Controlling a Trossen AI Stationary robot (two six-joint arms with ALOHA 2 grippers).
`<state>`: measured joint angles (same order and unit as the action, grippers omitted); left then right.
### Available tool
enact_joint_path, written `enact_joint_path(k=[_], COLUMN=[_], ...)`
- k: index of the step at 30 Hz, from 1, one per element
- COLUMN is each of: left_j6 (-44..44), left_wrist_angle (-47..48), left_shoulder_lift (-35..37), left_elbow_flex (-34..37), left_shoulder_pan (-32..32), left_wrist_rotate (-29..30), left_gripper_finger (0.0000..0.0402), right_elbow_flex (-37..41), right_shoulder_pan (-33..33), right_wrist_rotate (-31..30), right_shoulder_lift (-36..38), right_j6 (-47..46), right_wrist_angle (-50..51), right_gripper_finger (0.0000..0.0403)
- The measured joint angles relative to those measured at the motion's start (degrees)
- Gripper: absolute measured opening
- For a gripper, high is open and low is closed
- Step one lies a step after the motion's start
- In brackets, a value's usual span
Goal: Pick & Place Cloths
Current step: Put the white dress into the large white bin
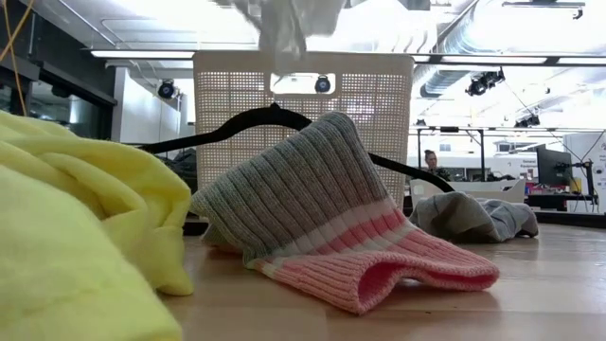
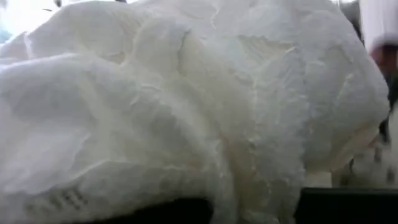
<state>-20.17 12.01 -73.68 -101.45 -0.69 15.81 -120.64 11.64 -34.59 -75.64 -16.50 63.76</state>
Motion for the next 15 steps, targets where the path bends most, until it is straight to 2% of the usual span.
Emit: enact_joint_path(k=[4, 9, 15], left_j6=[-7.88, -13.56, -13.59], left_wrist_angle=[8.62, 18.64, 18.12], left_shoulder_lift=[-1.34, -2.46, -3.6], left_elbow_flex=[-5.0, -8.62, -8.79], left_shoulder_pan=[-0.02, 0.99, 7.97], left_wrist_rotate=[-0.26, 0.27, 2.14], left_gripper_finger=[0.0009, 0.001, 0.0011], right_elbow_flex=[0.0, 0.01, 0.02], right_shoulder_pan=[0.0, 0.0, 0.0], right_wrist_rotate=[0.0, 0.04, 0.02], right_shoulder_lift=[-0.04, -0.04, -0.04], right_j6=[-0.44, -0.45, -0.45], right_wrist_angle=[1.72, 3.37, 3.53], right_gripper_finger=[0.022, 0.0219, 0.022])
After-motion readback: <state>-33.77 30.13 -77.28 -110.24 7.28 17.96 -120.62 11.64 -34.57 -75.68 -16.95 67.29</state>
